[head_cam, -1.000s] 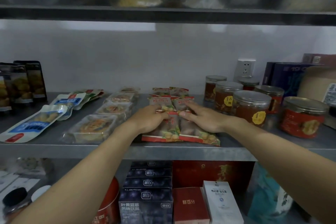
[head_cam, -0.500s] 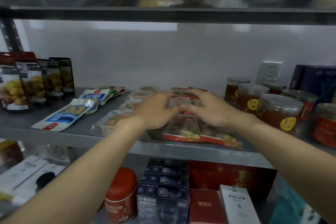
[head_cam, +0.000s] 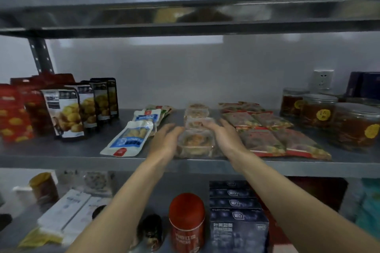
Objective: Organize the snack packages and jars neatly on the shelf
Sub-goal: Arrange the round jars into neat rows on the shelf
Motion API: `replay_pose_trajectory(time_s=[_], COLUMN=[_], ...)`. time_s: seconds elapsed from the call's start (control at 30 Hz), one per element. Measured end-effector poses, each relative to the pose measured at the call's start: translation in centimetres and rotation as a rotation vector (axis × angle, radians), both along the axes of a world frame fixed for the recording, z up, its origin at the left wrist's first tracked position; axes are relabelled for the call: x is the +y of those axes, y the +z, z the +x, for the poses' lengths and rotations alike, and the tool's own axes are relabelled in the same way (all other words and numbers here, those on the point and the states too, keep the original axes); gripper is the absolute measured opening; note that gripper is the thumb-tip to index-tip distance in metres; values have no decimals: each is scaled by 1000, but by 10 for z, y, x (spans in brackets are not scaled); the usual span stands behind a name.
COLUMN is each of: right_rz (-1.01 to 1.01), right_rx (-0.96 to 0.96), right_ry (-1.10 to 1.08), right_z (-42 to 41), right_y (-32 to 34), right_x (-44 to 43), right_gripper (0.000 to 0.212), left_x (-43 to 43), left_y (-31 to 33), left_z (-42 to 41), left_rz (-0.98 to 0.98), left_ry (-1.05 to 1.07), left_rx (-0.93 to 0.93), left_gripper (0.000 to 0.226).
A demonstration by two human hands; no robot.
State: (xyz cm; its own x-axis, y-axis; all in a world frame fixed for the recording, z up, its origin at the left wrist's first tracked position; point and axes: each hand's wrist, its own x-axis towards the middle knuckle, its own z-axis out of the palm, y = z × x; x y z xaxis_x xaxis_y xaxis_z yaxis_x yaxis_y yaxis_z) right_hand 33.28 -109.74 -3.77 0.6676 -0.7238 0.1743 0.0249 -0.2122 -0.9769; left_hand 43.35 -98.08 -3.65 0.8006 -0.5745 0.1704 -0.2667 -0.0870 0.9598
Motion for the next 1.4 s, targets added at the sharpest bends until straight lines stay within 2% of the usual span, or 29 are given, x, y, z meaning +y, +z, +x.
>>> replay_pose_trajectory(time_s=[0.1, 0.13, 0.17, 0.2, 0.27, 0.3, 0.33, 0.37, 0.47, 0.63, 0.73, 0.83, 0.93, 1.0, 1.07, 1.1, 1.17, 1.23, 1.27, 1.33, 1.4], right_rz=[13, 13, 10, -5, -28, -32, -37, -36, -27, -76, -122, -146, -162, -157, -160, -180, -297, -507, -603, -749, -815], right_rx=[-33, -25, -11, -2, 7, 18, 35, 40, 37, 83, 114, 116, 117, 127, 123, 135, 156, 199, 225, 240, 198], right_ry=[-49, -39, -27, -10, 33, 56, 75, 87, 122, 171, 190, 194, 178, 186, 175, 156, 107, -11, -55, -137, -175], right_z=[4, 6, 6, 6, 6, 5, 4, 4, 6, 7, 7, 7, 6, 5, 3, 2, 4, 9, 12, 20, 29], right_y=[-5, -6, -3, -1, -3, -4, -4, -4, -5, -10, -11, -10, -9, -7, -6, -5, -2, 5, 11, 22, 34], right_x=[2, 1, 3, 5, 2, 0, 0, -1, -3, -6, -7, -5, -3, 0, -1, 0, 5, 14, 22, 37, 56], right_gripper=[109, 111, 104, 83, 23, 11, 10, 12, 43, 60, 60, 49, 53, 51, 40, 43, 61, 84, 86, 77, 70], left_x=[1, 0, -2, -5, -8, -9, -11, -12, -12, -14, -13, -13, -14, -12, -9, -6, 2, 11, 16, 29, 43], left_y=[0, 2, 4, 5, 5, 4, 3, 2, 0, -3, -3, -5, -4, -2, 0, 1, 7, 13, 15, 19, 20], left_z=[3, 3, 5, 5, 8, 10, 11, 13, 17, 18, 19, 21, 20, 17, 12, 10, 6, 11, 16, 29, 46], left_rz=[-21, -34, -50, -63, -56, -45, -35, -24, -20, -16, -15, 12, 9, -6, -33, -41, -20, 32, 36, 15, 6], left_ry=[-108, -146, -173, -194, -246, -264, -287, -308, -329, -370, -391, -387, -372, -352, -327, -311, -261, -177, -148, -87, -15], left_rx=[61, 92, 114, 114, 85, 69, 62, 54, 56, 77, 85, 48, 61, 56, 60, 47, -24, -144, -195, -275, -327], left_gripper=[38, 29, 18, 11, 19, 18, 16, 19, 25, 30, 32, 39, 44, 34, 28, 28, 40, 50, 51, 49, 43])
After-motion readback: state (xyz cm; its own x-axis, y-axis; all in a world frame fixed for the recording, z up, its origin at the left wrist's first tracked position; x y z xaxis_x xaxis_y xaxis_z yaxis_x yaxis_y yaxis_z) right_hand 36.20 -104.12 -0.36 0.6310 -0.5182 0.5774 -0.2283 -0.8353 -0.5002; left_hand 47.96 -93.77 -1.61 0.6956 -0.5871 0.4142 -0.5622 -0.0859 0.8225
